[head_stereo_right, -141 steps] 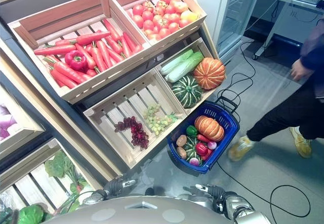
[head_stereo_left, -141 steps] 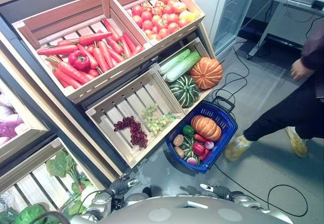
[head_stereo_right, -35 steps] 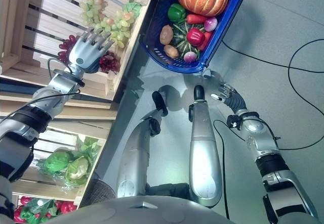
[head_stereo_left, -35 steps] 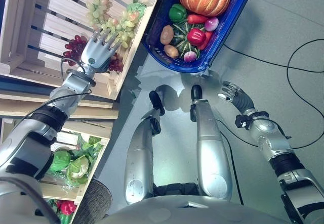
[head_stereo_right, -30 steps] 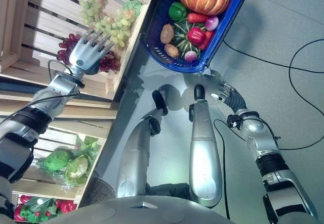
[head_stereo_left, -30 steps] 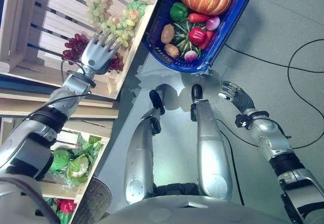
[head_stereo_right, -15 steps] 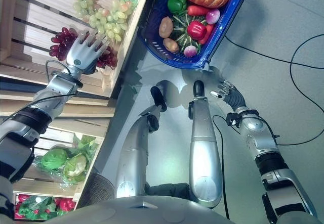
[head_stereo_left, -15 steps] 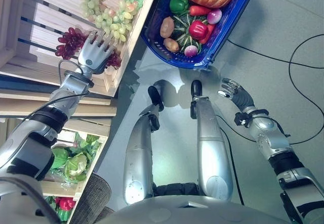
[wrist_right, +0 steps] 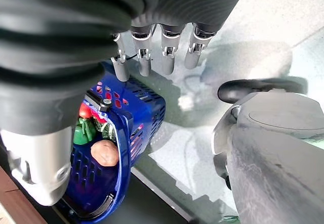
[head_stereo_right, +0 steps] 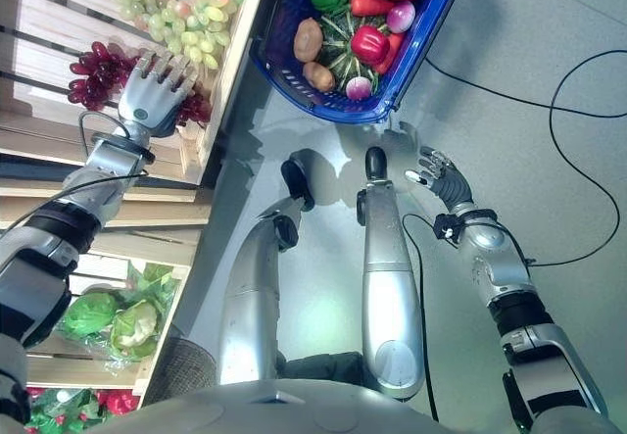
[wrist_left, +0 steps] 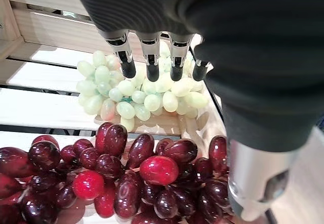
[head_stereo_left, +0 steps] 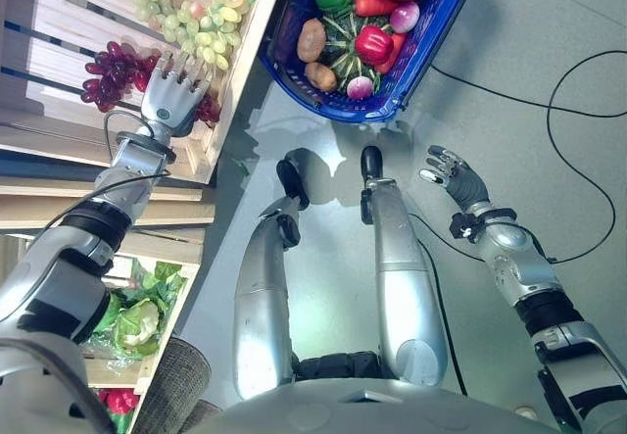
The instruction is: Pick up fruits and vegetables into the basket
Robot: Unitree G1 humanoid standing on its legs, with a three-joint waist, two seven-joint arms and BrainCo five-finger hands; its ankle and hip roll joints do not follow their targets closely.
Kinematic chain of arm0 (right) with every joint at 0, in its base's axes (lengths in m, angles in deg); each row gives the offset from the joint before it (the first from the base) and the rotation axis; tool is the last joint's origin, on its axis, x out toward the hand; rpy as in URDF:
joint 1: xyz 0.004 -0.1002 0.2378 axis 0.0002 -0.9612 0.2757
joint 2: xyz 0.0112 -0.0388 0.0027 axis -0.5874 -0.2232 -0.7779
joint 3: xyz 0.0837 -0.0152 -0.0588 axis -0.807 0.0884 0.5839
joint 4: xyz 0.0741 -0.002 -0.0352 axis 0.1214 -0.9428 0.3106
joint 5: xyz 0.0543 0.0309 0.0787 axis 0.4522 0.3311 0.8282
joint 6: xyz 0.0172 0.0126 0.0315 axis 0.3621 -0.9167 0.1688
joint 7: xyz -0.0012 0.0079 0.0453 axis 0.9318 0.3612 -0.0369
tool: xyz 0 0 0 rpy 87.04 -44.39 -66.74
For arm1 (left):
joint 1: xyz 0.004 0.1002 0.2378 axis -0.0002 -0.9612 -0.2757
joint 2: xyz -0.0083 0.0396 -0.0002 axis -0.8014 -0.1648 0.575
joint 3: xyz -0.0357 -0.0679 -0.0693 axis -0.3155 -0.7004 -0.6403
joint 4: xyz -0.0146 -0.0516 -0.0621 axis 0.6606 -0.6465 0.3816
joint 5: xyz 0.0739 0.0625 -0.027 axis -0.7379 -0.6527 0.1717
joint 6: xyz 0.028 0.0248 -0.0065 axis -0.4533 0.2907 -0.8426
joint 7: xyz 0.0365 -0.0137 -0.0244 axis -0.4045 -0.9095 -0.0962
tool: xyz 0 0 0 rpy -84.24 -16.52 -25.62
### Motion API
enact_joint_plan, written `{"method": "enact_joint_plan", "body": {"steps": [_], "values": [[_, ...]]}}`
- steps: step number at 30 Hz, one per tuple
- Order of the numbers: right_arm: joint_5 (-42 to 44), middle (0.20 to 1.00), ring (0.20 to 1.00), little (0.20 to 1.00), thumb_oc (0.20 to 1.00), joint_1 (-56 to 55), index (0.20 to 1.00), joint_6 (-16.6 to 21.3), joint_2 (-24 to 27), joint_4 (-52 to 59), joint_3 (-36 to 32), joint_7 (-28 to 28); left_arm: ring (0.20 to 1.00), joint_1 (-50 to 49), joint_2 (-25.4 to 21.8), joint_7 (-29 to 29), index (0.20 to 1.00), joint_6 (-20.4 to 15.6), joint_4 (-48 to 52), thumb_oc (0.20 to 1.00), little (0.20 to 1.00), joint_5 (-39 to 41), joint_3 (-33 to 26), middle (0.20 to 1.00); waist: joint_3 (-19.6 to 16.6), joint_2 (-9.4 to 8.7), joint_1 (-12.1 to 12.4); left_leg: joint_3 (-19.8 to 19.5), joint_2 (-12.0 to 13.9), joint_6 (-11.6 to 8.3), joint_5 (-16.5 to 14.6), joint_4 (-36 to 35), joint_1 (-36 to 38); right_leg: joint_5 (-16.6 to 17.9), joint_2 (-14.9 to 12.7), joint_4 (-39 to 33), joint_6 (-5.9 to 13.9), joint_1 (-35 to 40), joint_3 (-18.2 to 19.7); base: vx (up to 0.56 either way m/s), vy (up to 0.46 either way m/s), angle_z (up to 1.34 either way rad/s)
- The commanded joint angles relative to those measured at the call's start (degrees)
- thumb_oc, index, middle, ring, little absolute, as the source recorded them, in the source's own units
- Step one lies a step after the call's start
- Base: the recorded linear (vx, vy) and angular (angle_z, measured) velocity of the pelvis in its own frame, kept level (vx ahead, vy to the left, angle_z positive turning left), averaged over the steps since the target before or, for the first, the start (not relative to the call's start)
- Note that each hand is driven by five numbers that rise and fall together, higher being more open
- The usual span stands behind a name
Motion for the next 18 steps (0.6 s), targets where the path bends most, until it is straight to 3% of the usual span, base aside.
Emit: {"method": "enact_joint_plan", "body": {"steps": [1, 18], "values": [[1.1, 1.000, 1.000, 1.000, 1.000, -1.7, 1.000, 2.5, -0.6, 4.7, 1.2, 0.5, 1.000, 0.5, -0.8, -0.4, 1.000, 2.9, -3.4, 1.000, 1.000, 0.4, -2.2, 1.000, -1.7, -1.49, -1.0, 2.0, -2.7, 1.15, -5.4, 3.7, -0.4, 6.6, 4.4, -5.0, 3.72, -1.1, 2.4, 0.02, 0.015, -0.06], [2.6, 1.000, 1.000, 1.000, 1.000, -1.2, 1.000, 3.8, -0.2, 6.4, 1.5, 0.1, 1.000, 3.4, 1.1, 5.3, 1.000, 5.6, -10.7, 1.000, 1.000, 3.1, -0.1, 1.000, -1.7, -2.51, -2.1, 2.0, -2.3, 1.06, -5.9, 5.7, -5.3, 7.1, 5.1, -3.6, 4.03, -5.8, 3.6, 0.01, 0.019, -0.04]]}}
